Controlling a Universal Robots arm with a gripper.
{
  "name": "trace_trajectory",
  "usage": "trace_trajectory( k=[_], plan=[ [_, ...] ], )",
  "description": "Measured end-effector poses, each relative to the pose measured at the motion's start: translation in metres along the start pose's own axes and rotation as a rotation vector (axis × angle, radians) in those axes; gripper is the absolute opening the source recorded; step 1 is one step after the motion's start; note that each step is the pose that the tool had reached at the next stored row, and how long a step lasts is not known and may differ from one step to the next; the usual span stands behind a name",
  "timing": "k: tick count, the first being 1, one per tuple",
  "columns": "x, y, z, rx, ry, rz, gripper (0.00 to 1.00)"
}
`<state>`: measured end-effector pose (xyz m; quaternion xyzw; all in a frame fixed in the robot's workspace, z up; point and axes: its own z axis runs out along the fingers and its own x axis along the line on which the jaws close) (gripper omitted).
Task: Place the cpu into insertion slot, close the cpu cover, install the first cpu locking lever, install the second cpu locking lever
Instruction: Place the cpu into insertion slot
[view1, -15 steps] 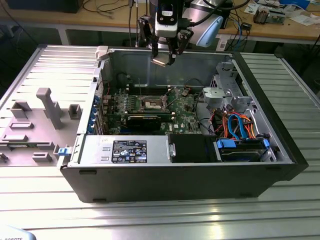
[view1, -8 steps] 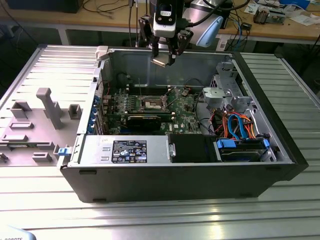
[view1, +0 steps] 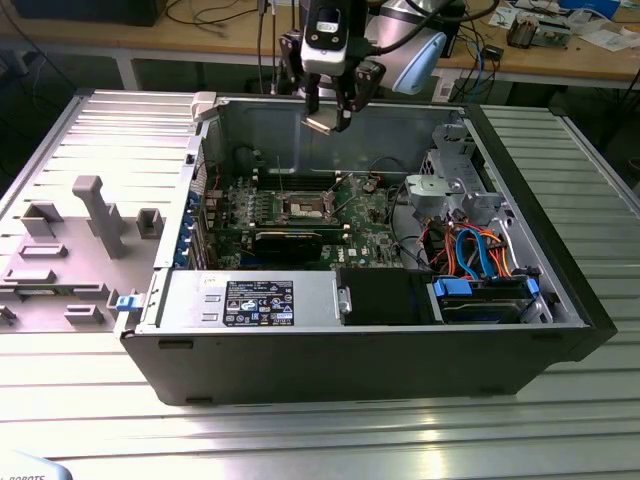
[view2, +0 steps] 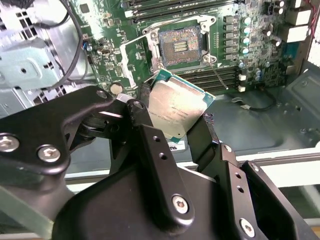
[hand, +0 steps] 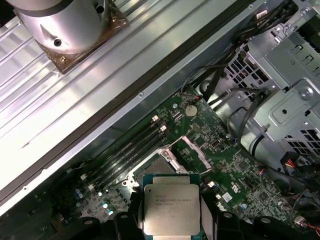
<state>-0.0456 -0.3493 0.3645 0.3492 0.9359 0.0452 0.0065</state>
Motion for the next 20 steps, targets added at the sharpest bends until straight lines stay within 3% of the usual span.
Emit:
trace_trajectory(
  k=[12,20],
  plan=[
    [0.0000,0.0000,0.0002,-0.0004,-0.0020,0.023,0.54],
    [0.0004,-0.0005,0.0012,-0.0021,-0.0104,0.118,0.54]
  ],
)
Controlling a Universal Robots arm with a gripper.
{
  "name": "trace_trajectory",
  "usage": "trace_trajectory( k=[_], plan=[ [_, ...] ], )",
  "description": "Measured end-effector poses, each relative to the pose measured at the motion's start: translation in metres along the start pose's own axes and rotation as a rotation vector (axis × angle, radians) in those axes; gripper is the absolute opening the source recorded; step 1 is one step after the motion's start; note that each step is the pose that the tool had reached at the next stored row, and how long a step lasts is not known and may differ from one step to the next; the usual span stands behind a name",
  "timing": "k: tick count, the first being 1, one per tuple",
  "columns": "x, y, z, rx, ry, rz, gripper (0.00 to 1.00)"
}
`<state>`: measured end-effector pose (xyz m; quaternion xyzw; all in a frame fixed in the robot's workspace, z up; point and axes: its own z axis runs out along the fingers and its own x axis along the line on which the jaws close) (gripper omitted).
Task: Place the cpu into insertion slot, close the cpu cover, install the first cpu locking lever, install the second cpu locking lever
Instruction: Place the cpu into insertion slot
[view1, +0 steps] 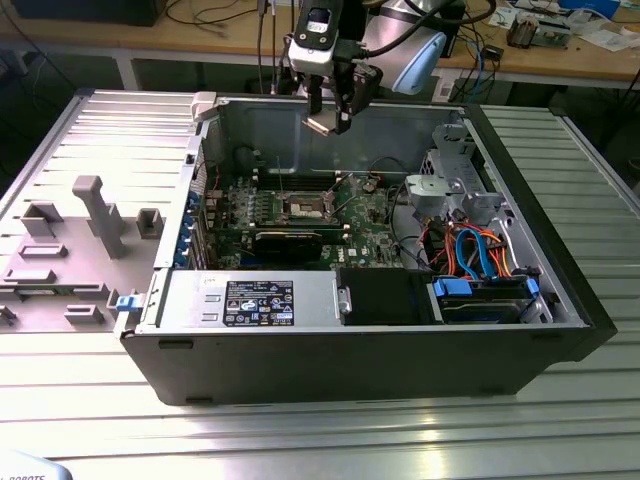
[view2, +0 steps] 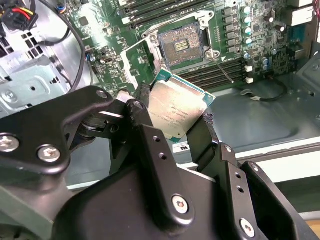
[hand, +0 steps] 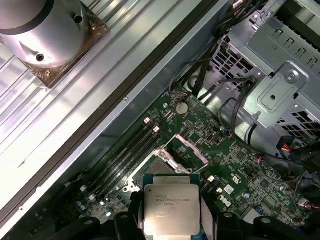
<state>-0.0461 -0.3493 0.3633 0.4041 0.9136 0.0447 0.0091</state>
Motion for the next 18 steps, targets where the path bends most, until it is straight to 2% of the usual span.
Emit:
trace_trajectory(
  k=[3,5,10,12,16,18],
  plan=[
    [0.0014,-0.0015,0.0000,-0.0003,-0.0011,0.011,0.54],
    [0.0017,-0.0019,0.0004,-0.0008,-0.0032,0.036,0.54],
    [0.0017,-0.0022,0.0036,-0.0019,-0.0093,0.107,0.54],
    [0.0017,-0.0025,0.0054,-0.0026,-0.0133,0.152,0.54],
    [0.0017,-0.0026,0.0067,-0.0012,-0.0157,0.196,0.54],
    [0.0017,-0.0027,0.0079,-0.0017,-0.0186,0.233,0.54]
  ],
)
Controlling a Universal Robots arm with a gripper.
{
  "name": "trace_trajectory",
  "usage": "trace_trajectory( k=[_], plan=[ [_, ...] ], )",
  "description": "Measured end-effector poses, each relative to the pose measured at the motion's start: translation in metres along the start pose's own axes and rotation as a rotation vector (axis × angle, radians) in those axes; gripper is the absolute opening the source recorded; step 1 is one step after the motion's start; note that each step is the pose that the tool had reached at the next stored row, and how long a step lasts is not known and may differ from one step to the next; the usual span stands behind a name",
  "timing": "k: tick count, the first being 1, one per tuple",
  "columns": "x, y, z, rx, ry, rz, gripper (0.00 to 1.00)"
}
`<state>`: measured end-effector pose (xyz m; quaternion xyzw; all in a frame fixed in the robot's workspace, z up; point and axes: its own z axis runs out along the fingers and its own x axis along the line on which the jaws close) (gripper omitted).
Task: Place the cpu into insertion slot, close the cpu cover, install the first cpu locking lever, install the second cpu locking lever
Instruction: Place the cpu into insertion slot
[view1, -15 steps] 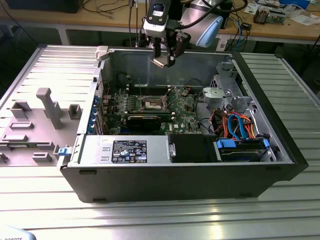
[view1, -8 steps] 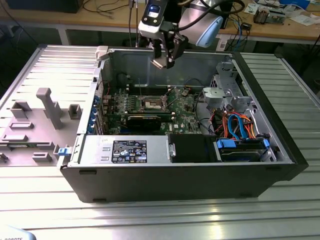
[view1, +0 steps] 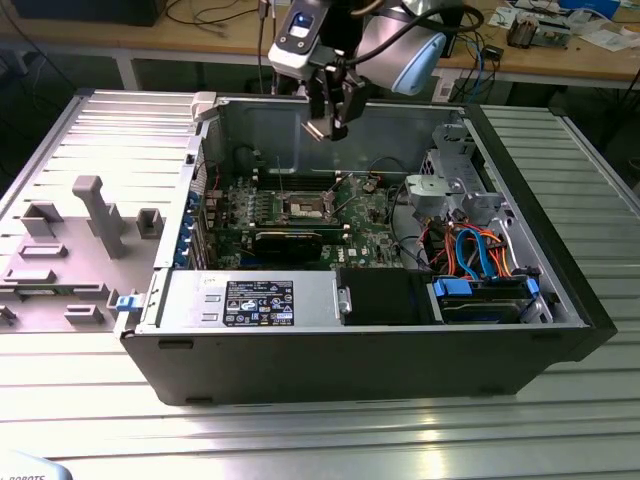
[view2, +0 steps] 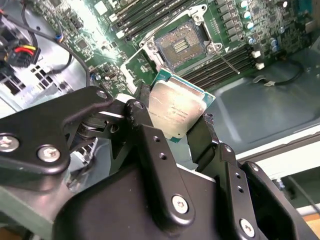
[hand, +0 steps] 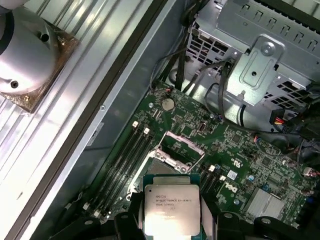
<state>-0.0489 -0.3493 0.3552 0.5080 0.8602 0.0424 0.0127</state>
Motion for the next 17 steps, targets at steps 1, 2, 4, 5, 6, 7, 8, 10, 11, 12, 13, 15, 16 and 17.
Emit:
trace_trajectory(
  k=[1,2,4,5,6,7,8,10,11,12,13,15,16,17],
  plan=[
    [0.0000,-0.0001,0.0004,-0.0004,-0.0018,0.021,0.54],
    [0.0000,-0.0001,0.0008,-0.0009,-0.0033,0.039,0.54],
    [0.0000,-0.0001,0.0011,-0.0014,-0.0057,0.067,0.54],
    [0.0000,-0.0001,0.0013,-0.0017,-0.0070,0.082,0.54],
    [0.0000,-0.0001,0.0014,-0.0022,-0.0085,0.099,0.54],
    [0.0000,-0.0001,0.0015,-0.0024,-0.0093,0.109,0.54],
    [0.0000,-0.0001,0.0015,-0.0025,-0.0101,0.118,0.54],
    [0.0000,-0.0003,0.0017,-0.0029,-0.0117,0.137,0.54],
    [0.0000,-0.0003,0.0017,-0.0030,-0.0122,0.142,0.54],
    [0.0001,-0.0003,0.0020,-0.0032,-0.0128,0.150,0.54],
    [0.0001,-0.0004,0.0022,-0.0034,-0.0139,0.161,0.54],
    [0.0001,-0.0005,0.0026,-0.0040,-0.0156,0.182,0.54],
    [0.0001,-0.0006,0.0027,-0.0042,-0.0167,0.195,0.54],
    [0.0001,-0.0005,0.0028,-0.0043,-0.0173,0.201,0.54]
  ],
)
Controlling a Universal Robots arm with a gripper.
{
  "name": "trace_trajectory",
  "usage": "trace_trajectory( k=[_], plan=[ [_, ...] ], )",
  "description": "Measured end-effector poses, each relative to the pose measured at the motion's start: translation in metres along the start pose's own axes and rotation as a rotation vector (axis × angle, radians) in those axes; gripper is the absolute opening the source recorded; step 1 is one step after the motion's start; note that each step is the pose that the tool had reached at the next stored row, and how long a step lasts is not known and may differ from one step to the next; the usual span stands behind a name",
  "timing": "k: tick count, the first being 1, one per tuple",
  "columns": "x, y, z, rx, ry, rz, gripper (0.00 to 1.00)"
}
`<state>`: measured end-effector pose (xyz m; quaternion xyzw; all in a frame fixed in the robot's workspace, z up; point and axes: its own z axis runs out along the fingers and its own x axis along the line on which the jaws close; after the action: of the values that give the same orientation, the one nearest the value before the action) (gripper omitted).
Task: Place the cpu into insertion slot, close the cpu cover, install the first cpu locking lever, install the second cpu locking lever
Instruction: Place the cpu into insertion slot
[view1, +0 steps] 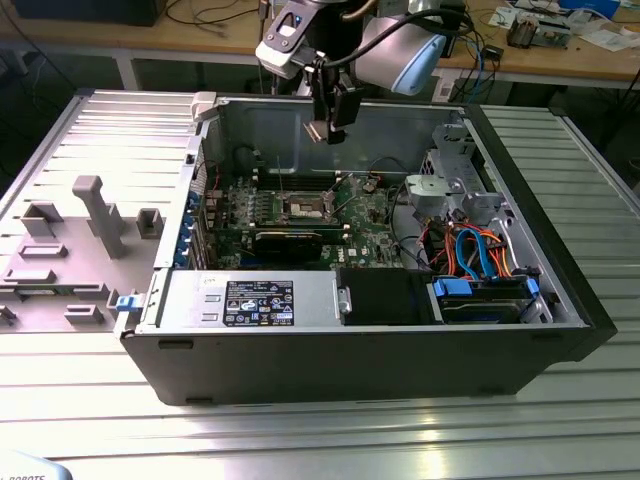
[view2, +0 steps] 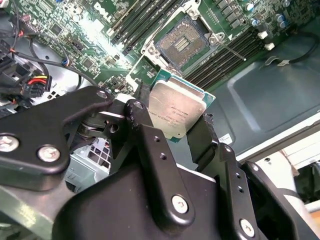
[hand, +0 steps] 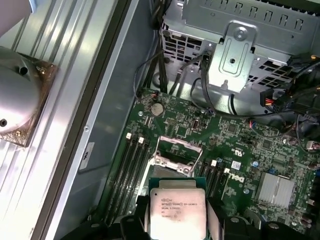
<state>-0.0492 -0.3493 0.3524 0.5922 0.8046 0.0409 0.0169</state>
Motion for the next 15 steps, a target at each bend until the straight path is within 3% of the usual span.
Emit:
trace_trajectory(
  k=[15],
  plan=[
    [0.0005,-0.0006,0.0022,-0.0013,-0.0067,0.071,0.54]
  ],
)
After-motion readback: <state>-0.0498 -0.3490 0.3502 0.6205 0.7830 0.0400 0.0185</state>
